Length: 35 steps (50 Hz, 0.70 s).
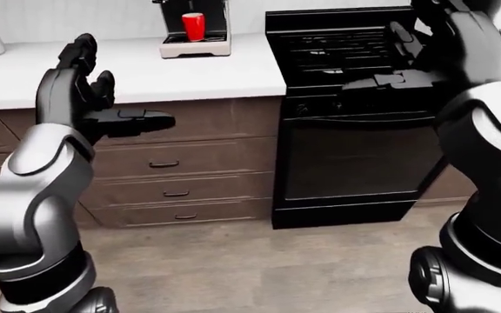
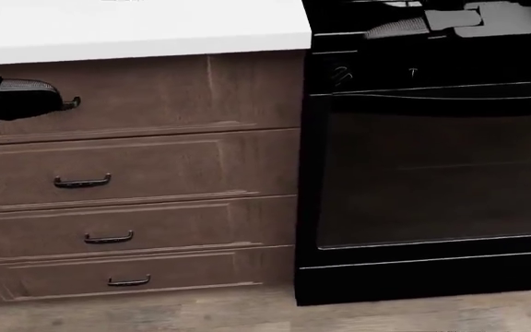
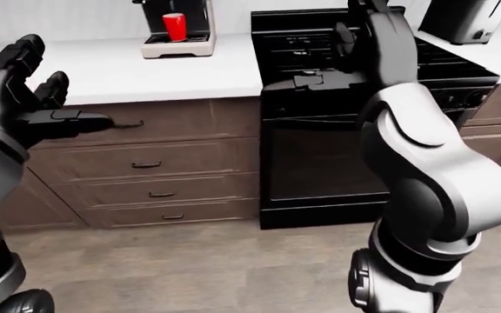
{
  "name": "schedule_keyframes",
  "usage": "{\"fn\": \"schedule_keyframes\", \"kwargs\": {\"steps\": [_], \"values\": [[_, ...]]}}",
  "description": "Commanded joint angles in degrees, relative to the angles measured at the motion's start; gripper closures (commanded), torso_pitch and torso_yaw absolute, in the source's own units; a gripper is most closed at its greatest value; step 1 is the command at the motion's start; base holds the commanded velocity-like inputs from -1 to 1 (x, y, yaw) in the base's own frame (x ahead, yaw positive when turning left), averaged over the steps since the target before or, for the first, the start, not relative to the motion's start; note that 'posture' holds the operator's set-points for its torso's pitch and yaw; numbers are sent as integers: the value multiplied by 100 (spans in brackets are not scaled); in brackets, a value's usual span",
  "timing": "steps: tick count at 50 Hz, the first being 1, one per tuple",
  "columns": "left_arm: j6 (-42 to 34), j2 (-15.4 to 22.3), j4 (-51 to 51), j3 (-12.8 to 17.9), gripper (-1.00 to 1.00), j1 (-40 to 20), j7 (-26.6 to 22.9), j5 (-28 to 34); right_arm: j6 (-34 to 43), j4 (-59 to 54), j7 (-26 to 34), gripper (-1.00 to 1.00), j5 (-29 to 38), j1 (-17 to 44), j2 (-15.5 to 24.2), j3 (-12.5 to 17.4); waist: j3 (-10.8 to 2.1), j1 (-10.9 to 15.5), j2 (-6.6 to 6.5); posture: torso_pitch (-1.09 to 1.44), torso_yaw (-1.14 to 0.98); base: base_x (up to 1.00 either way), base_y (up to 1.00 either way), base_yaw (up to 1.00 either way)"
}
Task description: Press the button on the coffee machine to serve coffee.
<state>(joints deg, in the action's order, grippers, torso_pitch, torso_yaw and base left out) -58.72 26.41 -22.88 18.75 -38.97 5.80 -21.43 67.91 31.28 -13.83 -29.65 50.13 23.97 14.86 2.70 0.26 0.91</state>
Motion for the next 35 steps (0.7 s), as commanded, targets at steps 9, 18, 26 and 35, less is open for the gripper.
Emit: {"fn": "schedule_keyframes", "kwargs": {"steps": [9,18,26,35], "values": [[153,79,-143,32,-100,-161,-5,-51,-139,86,-66,-100,-19,156,64,80,-140,-62,-28,0,0,12,36,0],[216,136,-96,91,-100,-106,-66,-82,-238,14,-100,-100,53,146,-15,-60,-136,-8,-425,0,0,12,42,0],[184,94,-59,-8,-100,-213,23,-76,-256,-43,31,-100,97,154,25,14,-110,-33,224,0,0,12,43,0],[128,89,-154,24,-100,-159,11,-94,-266,29,48,-100,106,79,8,19,-148,-69,45,0,0,12,45,0]]}}
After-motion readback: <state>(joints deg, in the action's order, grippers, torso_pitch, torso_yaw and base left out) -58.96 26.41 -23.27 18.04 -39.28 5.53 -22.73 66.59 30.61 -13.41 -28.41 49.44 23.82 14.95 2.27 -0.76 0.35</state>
